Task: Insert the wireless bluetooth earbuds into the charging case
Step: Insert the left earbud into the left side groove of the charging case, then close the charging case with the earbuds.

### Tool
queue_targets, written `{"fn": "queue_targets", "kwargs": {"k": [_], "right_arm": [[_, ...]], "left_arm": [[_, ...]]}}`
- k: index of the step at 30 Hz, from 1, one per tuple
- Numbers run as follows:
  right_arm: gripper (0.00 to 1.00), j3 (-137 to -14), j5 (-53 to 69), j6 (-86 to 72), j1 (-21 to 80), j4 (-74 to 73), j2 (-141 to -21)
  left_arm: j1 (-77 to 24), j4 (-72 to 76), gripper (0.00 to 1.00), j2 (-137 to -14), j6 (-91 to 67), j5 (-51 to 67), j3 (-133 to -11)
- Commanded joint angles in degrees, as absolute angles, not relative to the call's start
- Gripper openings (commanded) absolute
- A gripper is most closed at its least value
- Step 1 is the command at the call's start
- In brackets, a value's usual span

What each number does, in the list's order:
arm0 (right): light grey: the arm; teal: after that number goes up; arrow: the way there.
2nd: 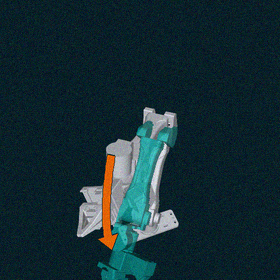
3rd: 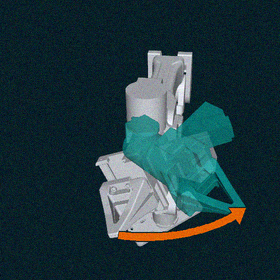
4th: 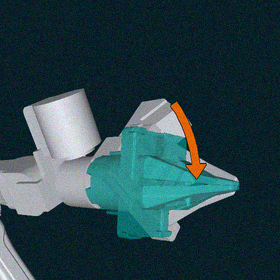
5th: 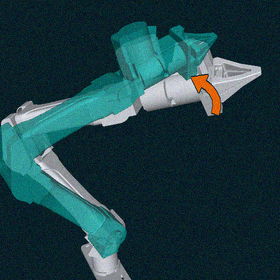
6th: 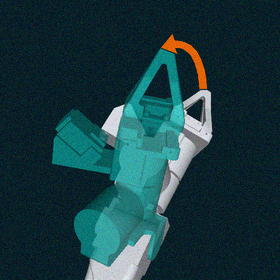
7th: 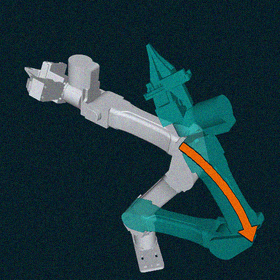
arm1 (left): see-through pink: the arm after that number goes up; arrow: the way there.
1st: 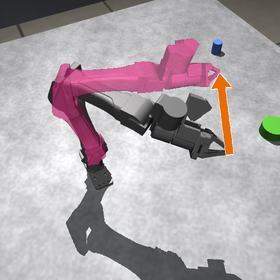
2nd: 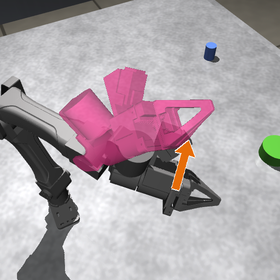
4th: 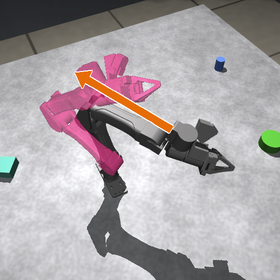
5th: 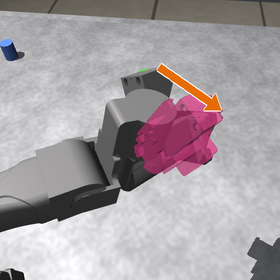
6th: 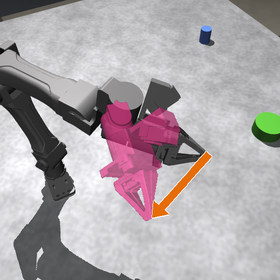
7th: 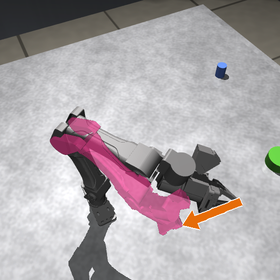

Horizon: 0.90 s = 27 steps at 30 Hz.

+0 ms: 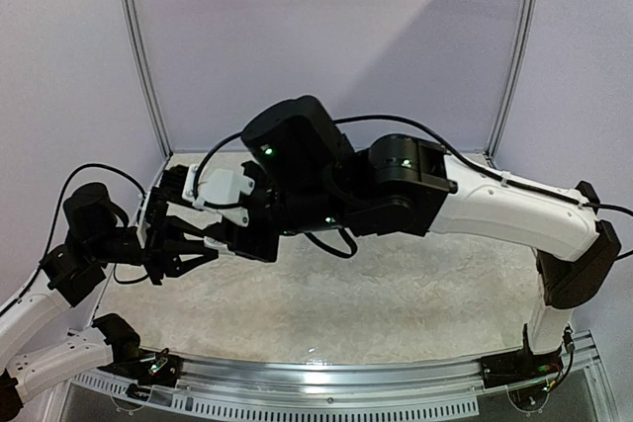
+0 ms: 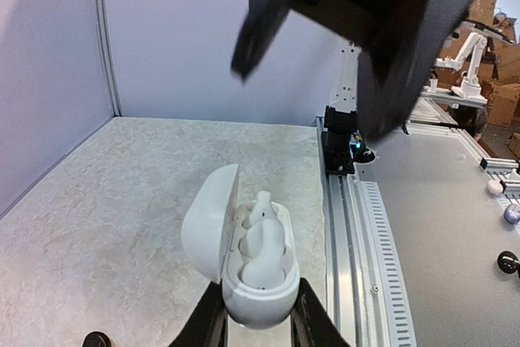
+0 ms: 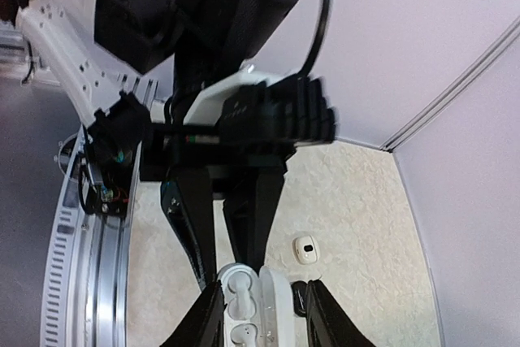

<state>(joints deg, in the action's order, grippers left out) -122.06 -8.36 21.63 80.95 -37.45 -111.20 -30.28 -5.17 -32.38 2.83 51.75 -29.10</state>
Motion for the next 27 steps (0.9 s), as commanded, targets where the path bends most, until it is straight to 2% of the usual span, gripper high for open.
{"fn": "queue_targets", "kwargs": {"k": [1, 4, 10, 18, 23, 27], "right_arm": [[0.36, -118.4, -9.13, 17.24, 80.14, -29.17, -105.59], [0.37, -117.47, -12.84, 14.09, 79.07, -27.96, -105.16], [0.39, -120.68, -34.22, 4.97, 78.63, -31.13, -110.72], [0.4, -125.94, -24.77, 3.16, 78.63, -35.14, -119.09], [0.41, -121.74, -21.65, 1.63, 79.89, -35.92, -117.88], [0.41, -118.33, -22.62, -0.49, 80.6, -35.62, -115.35]], "left_arm": [[-31.11, -4.67, 0.0, -32.47, 2.43, 51.36, -28.59], [-31.16, -4.58, 0.0, -32.86, 3.02, 51.49, -28.87], [-31.2, -4.61, 0.0, -32.57, 3.97, 50.83, -29.23], [-31.81, -8.34, 0.0, -32.49, 10.93, 48.49, -30.45], [-31.82, -9.46, 0.0, -32.87, 11.34, 41.44, -31.51], [-31.84, -6.68, 0.0, -33.55, 6.99, 40.7, -30.76]]}}
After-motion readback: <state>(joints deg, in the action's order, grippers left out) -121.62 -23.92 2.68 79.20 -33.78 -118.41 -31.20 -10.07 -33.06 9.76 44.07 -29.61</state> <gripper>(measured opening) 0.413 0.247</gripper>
